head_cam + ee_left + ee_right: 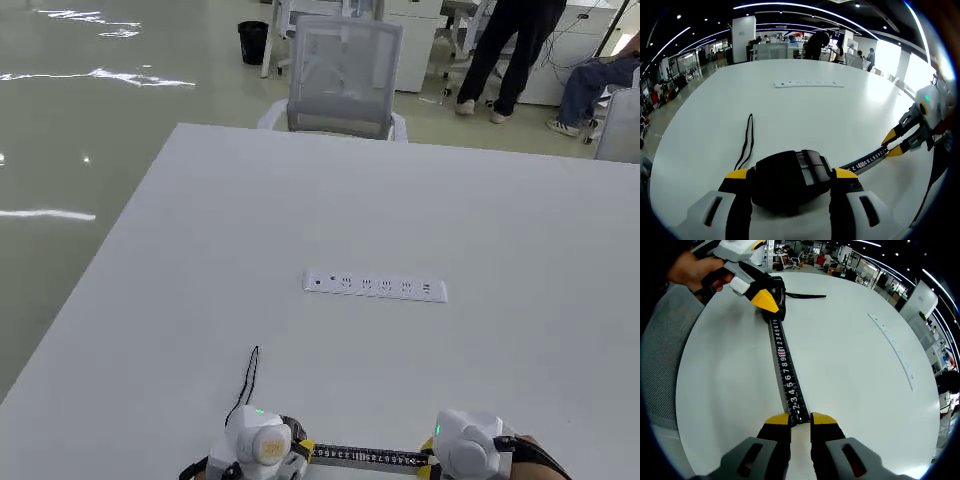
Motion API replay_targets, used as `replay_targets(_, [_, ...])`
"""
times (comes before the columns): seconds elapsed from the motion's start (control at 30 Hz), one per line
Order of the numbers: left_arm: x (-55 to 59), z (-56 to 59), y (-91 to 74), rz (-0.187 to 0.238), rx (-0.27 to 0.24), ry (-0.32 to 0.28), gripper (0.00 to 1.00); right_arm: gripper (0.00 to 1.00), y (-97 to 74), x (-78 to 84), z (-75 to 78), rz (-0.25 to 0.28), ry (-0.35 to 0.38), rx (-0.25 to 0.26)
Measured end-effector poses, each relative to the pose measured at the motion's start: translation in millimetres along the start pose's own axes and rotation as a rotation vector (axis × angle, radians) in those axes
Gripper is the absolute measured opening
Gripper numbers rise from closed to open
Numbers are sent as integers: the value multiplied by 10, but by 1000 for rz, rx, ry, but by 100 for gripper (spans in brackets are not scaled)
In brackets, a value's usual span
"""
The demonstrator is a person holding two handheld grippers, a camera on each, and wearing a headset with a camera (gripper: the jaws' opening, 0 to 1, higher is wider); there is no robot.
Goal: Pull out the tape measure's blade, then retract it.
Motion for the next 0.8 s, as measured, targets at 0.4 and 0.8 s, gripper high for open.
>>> replay_targets(0.4, [-1,-5,6,0,-1,0,59,12,31,-50,-16,-1,-1,-2])
replay_targets(0.8, [-4,-5,10,-3,-1,0,59,12,61,-97,-17,4,-2,-6])
Point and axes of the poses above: the centre of the closed fingertips' face, and the gripper's own axes: y roughly forward along the fingers, z roughly to its right, x roughly out of its underside, the point moved 9 cm from there along -y, roughly backward along the fingers, and after that the axes turned 12 degrees about x, right-handed, at the moved point
